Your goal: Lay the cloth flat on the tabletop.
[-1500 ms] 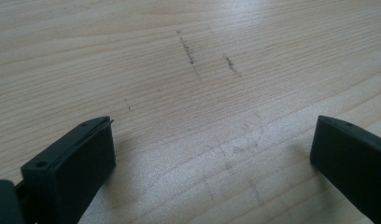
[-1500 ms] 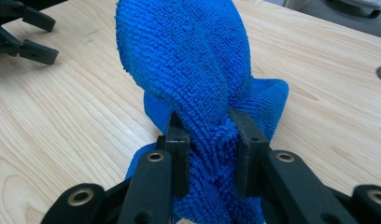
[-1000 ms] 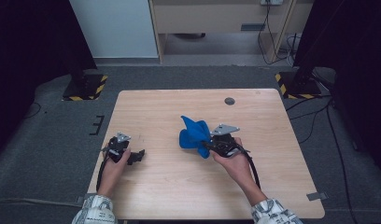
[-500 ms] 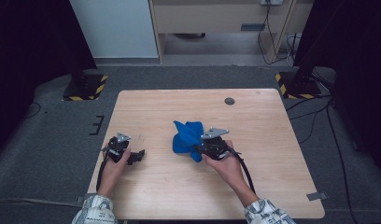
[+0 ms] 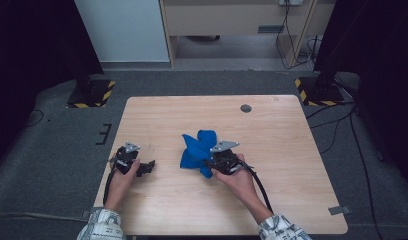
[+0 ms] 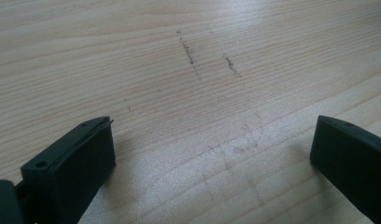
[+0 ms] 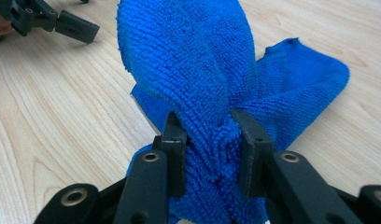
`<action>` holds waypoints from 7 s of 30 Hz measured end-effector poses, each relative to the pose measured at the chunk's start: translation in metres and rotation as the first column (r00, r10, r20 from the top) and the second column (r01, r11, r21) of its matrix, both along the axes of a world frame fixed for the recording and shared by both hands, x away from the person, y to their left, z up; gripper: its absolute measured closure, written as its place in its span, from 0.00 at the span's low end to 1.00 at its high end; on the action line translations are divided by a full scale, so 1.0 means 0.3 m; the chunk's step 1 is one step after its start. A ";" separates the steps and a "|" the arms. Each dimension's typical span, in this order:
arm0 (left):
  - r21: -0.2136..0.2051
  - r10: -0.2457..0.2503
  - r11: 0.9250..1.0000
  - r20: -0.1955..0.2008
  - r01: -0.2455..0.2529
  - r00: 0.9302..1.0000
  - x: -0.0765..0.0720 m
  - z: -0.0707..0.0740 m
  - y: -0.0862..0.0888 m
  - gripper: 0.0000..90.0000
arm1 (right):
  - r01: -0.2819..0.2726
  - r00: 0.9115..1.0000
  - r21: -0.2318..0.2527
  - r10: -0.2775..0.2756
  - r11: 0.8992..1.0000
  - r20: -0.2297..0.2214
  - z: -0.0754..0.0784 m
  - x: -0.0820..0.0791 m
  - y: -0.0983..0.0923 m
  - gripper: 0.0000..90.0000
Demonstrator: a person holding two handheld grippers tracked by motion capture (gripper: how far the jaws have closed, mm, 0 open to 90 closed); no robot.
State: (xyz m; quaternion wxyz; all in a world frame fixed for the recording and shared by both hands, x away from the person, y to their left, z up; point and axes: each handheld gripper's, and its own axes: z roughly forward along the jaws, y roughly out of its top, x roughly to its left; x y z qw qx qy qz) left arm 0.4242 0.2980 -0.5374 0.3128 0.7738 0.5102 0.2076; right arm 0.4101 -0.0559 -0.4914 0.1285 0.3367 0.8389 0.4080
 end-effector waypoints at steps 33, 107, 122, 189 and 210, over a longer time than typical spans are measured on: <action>0.005 0.001 1.000 0.006 -0.001 1.000 -0.010 0.001 0.001 0.00 | -0.004 1.000 -0.043 0.005 0.999 0.019 -0.001 -0.082 -0.027 0.13; 0.009 -0.246 0.969 0.053 0.246 0.968 -0.085 0.055 -0.228 0.30 | -0.158 0.985 -0.135 0.148 0.978 -0.083 -0.005 0.201 0.209 0.97; 0.012 -0.279 0.960 0.065 0.278 0.958 -0.094 0.062 -0.263 0.31 | -0.033 0.999 -0.074 0.035 0.997 0.031 0.089 0.154 0.044 0.98; -0.154 -0.354 0.917 0.105 0.367 0.929 -0.049 0.189 -0.504 0.53 | 0.108 0.994 -0.091 -0.107 0.990 0.009 0.030 0.073 -0.246 0.98; -0.049 -0.381 0.923 0.020 0.381 0.924 -0.054 0.118 -0.547 0.76 | 0.113 0.994 -0.088 -0.113 0.990 0.007 0.041 0.072 -0.261 0.98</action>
